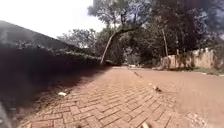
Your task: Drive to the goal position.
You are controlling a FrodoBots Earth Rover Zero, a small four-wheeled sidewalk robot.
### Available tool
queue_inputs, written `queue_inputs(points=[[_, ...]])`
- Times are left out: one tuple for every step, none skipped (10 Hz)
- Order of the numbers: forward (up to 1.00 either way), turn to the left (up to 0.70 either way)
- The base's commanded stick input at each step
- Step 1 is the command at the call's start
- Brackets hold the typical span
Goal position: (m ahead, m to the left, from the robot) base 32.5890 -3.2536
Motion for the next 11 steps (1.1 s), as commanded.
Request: queue_inputs(points=[[0.70,0.00],[0.70,0.00],[0.70,0.00],[0.70,0.00],[0.70,0.00],[0.70,0.00],[0.70,0.00],[0.70,0.00],[0.70,0.00],[0.70,0.00],[0.70,-0.21]])
